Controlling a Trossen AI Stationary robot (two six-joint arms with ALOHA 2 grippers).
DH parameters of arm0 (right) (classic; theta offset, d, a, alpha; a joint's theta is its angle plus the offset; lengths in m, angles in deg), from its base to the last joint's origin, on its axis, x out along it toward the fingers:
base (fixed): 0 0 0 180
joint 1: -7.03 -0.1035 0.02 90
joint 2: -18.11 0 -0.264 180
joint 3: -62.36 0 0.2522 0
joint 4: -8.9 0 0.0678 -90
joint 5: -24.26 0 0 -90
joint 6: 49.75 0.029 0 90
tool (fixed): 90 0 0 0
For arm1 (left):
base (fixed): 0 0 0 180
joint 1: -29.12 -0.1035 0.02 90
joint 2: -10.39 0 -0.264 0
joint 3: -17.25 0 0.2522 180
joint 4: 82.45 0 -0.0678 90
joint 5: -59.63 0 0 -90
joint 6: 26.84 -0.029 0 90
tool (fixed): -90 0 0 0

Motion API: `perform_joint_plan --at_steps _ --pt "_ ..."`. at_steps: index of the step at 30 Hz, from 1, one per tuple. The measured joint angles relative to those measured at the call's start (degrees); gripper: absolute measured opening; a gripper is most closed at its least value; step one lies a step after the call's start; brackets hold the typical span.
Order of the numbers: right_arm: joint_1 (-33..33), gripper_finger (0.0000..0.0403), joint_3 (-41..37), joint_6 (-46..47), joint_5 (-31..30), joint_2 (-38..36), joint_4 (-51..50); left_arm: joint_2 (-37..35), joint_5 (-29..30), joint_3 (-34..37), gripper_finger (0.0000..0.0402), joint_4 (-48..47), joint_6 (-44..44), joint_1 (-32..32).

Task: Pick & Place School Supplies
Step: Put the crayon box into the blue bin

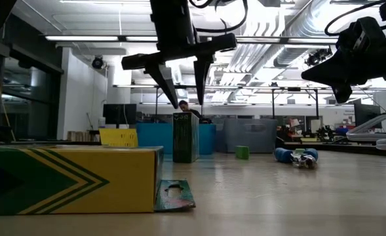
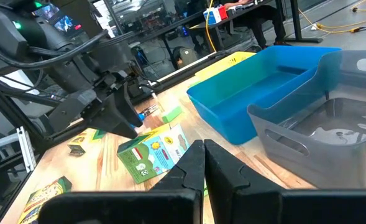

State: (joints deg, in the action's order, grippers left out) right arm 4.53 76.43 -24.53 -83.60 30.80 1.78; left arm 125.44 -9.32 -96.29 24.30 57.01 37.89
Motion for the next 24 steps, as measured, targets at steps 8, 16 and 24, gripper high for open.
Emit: perform_joint_plan --at_steps 8,16,24 --pt "0.0 0.0003 0.0 0.0 0.0 0.0 0.0 2.3 -1.3 0.0 0.0212 0.5 1.9 0.0" --pt "0.0 0.0003 0.0 0.0 0.0 0.0 -0.1 4.0 -3.2 0.2 0.0212 1.3 1.7 -0.8" --pt "0.0 0.0003 0.0 0.0 0.0 0.0 -0.1 6.2 -5.7 0.1 0.0212 2.9 1.5 -1.8"
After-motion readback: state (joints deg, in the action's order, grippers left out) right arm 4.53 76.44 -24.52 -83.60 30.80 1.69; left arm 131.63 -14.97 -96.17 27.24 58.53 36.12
